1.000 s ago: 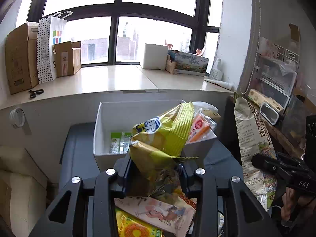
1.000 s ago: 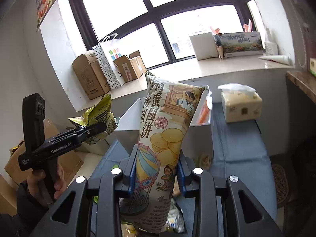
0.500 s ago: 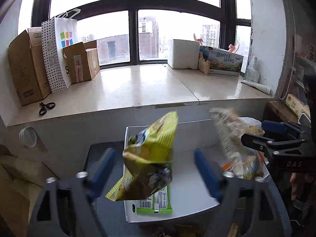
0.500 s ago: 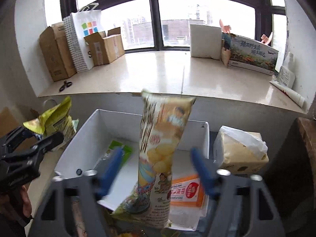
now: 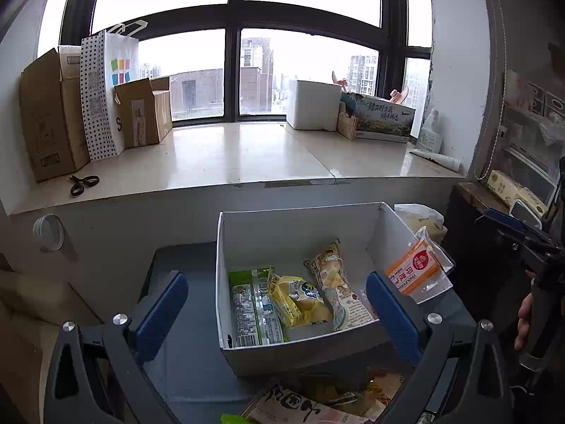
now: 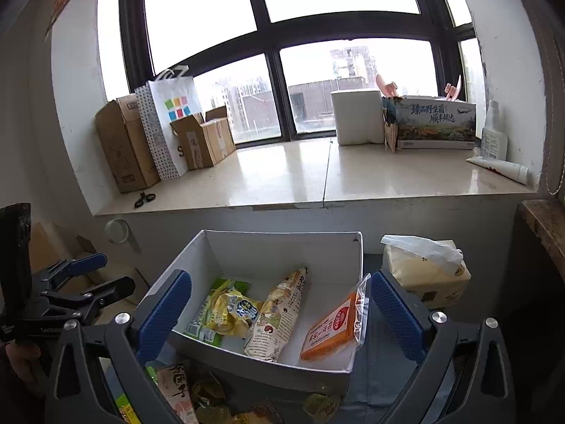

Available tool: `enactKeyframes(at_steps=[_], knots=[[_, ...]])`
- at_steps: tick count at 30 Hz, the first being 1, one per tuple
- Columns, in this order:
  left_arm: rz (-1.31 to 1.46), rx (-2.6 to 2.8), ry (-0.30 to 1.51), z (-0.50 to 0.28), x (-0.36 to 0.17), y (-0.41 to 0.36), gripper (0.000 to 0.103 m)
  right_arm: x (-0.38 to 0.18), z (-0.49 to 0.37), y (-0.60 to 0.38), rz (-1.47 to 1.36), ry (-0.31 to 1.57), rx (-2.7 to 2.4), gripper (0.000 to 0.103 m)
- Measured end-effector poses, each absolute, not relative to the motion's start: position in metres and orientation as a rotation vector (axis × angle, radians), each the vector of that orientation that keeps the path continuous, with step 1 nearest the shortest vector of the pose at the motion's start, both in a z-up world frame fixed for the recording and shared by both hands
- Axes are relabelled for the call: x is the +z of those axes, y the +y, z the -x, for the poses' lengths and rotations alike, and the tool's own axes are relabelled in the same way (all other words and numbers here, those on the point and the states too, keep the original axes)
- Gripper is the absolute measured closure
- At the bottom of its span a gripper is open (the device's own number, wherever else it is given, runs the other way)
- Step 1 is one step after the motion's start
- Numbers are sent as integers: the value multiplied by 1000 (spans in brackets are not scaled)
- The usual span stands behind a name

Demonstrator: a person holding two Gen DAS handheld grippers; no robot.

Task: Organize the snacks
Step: 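Lower both chip bags into the white box and open both grippers, then move the right gripper down to the jelly cup on the table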

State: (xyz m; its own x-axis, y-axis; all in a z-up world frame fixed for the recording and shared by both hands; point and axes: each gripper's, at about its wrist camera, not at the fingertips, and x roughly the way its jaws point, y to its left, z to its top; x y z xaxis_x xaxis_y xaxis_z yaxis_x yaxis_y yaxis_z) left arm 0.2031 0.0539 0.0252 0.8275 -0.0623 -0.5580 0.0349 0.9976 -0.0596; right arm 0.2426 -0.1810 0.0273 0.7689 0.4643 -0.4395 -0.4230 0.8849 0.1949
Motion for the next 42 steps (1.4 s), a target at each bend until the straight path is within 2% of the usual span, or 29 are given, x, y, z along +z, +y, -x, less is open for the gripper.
enactKeyframes(at_steps=[3, 7, 13, 18, 26, 42], knots=[[24, -80, 569, -168, 30, 44, 0, 25, -202, -198, -131, 439, 537, 0], [2, -92, 546, -119, 27, 31, 0, -2, -160, -211, -153, 478, 512, 0], [98, -92, 562, -52, -7, 22, 0, -56, -112, -235, -206, 518, 448, 0], [175, -75, 621, -24, -38, 22, 0, -79, -109, -235, -127, 580, 412, 0], [228, -52, 666, -14, -55, 39, 0, -98, -125, -221, -42, 635, 432, 0], [212, 7, 648, -5, -57, 57, 0, -145, -241, -166, 150, 822, 378, 0]])
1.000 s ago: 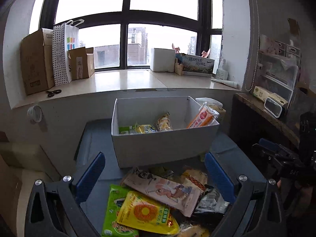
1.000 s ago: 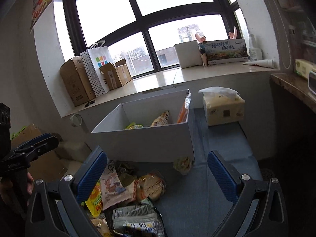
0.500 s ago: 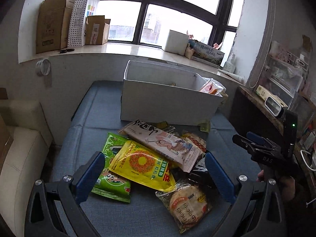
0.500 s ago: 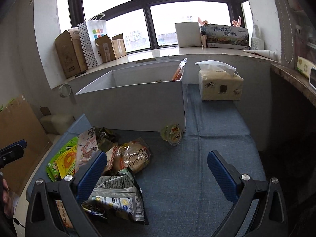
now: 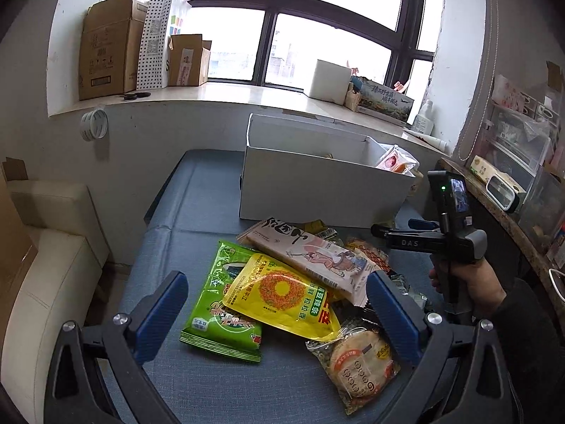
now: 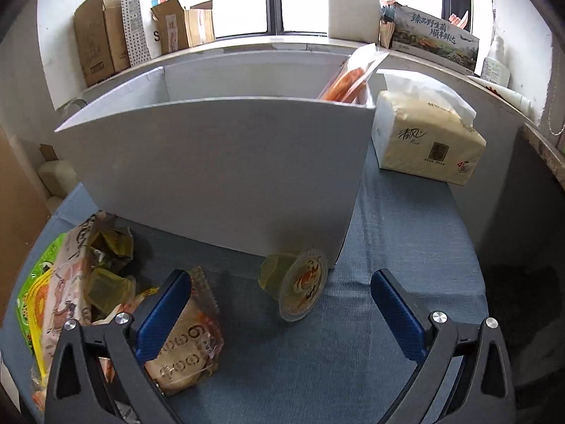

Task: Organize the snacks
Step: 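Move the right gripper down to the jelly cup on the table, then close the right gripper around the jelly cup, then carry the jelly cup to the box with the right gripper while the left grasps the pink-and-white packet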

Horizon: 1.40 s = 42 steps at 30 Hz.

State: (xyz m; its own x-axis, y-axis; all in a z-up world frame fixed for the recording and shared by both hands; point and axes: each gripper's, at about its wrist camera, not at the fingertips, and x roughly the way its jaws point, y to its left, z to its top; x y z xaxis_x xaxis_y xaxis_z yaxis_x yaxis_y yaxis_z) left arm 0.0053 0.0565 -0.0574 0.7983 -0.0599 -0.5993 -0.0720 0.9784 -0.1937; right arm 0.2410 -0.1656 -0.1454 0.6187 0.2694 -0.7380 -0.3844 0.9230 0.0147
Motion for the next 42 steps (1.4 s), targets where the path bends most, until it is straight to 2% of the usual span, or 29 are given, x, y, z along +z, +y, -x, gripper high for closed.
enactKeyframes(at_steps=[4, 6, 7, 8, 15, 22, 28, 36, 39, 42], knots=[[212, 7, 656, -7, -60, 56, 0, -159, -253, -163, 126, 868, 379, 3], [213, 8, 664, -8, -63, 56, 0, -164, -257, -166, 99, 895, 382, 29], [216, 8, 671, -10, -65, 56, 0, -162, -256, -167, 105, 885, 363, 36], [219, 7, 678, -11, -67, 56, 0, -161, -256, -168, 103, 882, 371, 53], [213, 4, 701, -14, -74, 52, 0, -156, -241, -185, 55, 866, 412, 54], [163, -58, 739, -33, -79, 38, 0, -136, -188, -214, -25, 776, 442, 54], [313, -105, 889, -87, -93, 29, 0, -114, -134, -229, -94, 682, 467, 54], [429, 152, 1049, -160, -112, 24, 1, -101, -107, -223, -63, 634, 465, 54], [406, 301, 1134, -181, -128, 28, 2, -101, -106, -226, -74, 636, 473, 54], [395, 316, 1140, -190, -136, 23, 1, -102, -104, -225, -72, 634, 483, 54]])
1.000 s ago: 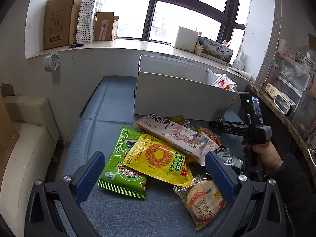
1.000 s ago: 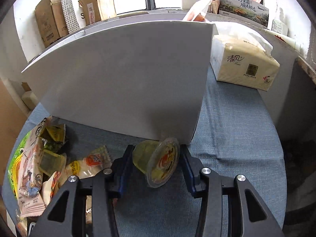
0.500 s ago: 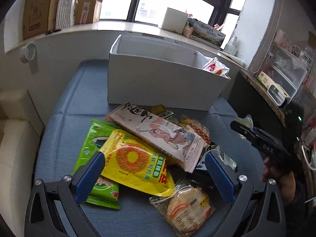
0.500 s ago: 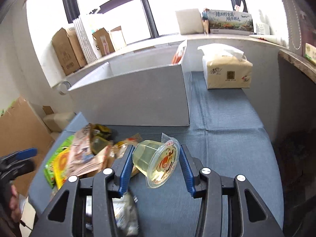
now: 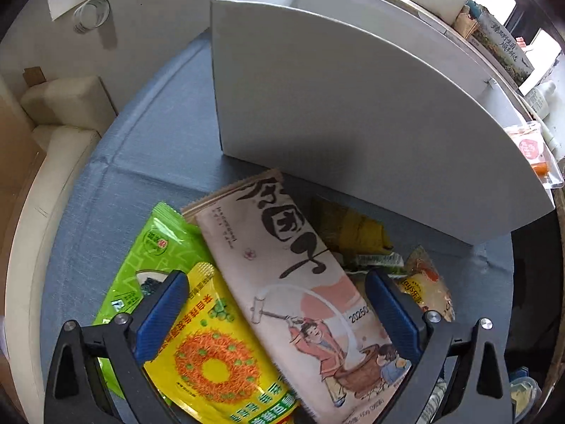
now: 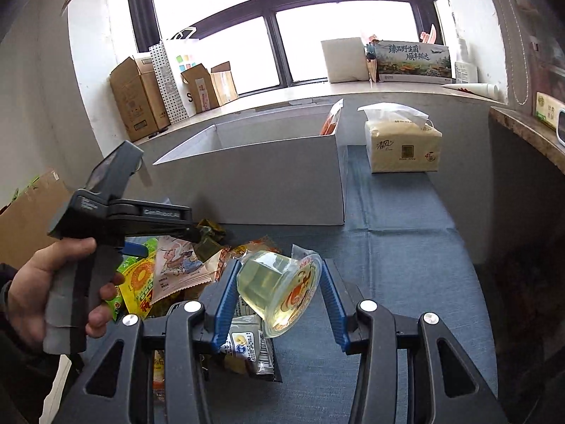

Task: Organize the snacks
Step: 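Carry the jelly cup to the box with the right gripper while the left grasps the pink-and-white packet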

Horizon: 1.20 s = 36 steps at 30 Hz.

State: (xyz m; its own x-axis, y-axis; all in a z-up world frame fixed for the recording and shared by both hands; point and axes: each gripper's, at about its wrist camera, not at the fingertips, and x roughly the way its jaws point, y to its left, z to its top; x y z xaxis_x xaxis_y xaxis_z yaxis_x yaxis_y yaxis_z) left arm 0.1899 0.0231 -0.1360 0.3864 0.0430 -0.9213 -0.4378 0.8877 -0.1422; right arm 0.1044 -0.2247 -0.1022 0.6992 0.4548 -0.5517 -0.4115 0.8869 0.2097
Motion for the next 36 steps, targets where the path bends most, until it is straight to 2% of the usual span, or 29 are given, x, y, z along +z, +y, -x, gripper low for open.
enactKeyframes(at_steps=[2, 4, 5, 6, 11, 17, 25, 30, 36], knots=[[388, 361, 1135, -191, -136, 23, 1, -102, -104, -224, -78, 630, 492, 54], [387, 377, 1152, -189, -139, 22, 11, -101, -103, -224, -77, 627, 497, 54], [356, 379, 1151, -187, -138, 19, 22, -101, -103, -224, -78, 627, 498, 54], [315, 385, 1149, -185, -136, 14, 44, -100, -102, -225, -81, 626, 498, 54], [419, 203, 1119, -170, -128, 16, 46, -97, -99, -229, -91, 617, 490, 54], [341, 51, 938, -125, -87, 2, 46, -91, -95, -227, -88, 599, 497, 54], [180, -121, 787, -80, -31, -11, 46, -77, -94, -215, -84, 570, 521, 54], [122, -166, 733, -94, 1, 2, 46, -61, -114, -203, -80, 564, 547, 54], [88, -175, 667, -165, 42, 21, 45, -25, -168, -182, -61, 550, 582, 54]])
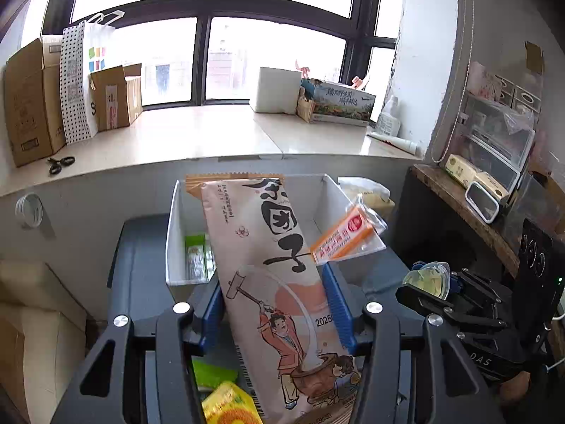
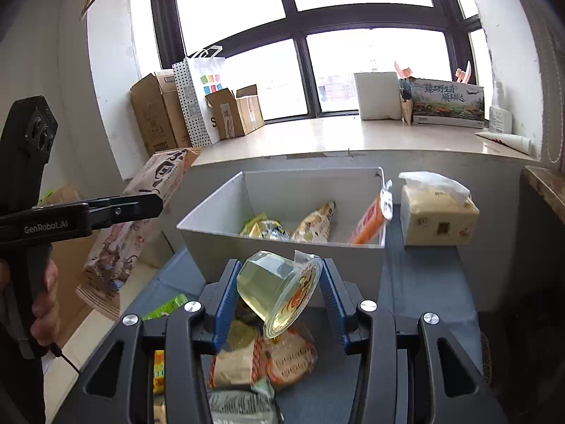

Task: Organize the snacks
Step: 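Carry the jelly cup to the box with the right gripper while the left grasps the pink-and-white packet, then drop the jelly cup and pink packet into the box, opening both grippers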

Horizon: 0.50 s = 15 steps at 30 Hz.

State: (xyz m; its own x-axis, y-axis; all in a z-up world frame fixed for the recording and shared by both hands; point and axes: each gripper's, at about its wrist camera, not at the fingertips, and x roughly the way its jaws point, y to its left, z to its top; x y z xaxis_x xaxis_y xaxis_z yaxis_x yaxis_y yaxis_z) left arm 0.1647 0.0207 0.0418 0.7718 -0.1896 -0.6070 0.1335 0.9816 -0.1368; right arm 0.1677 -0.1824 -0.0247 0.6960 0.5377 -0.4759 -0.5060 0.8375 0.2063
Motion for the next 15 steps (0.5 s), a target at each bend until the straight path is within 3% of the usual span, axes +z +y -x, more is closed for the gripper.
enactKeyframes(at_steps=[11, 13, 14, 15], knots=[[70, -99, 671, -296, 37, 38, 44, 6, -306, -157, -97, 655, 512, 52], [100, -110, 713, -311, 25, 44, 39, 3, -318, -156, -94, 679, 479, 17], [89, -92, 729, -315, 18, 45, 27, 2, -321, -157, -99, 685, 472, 0], [74, -68, 735, -316, 14, 47, 14, 2, -320, -159, -105, 678, 466, 0]])
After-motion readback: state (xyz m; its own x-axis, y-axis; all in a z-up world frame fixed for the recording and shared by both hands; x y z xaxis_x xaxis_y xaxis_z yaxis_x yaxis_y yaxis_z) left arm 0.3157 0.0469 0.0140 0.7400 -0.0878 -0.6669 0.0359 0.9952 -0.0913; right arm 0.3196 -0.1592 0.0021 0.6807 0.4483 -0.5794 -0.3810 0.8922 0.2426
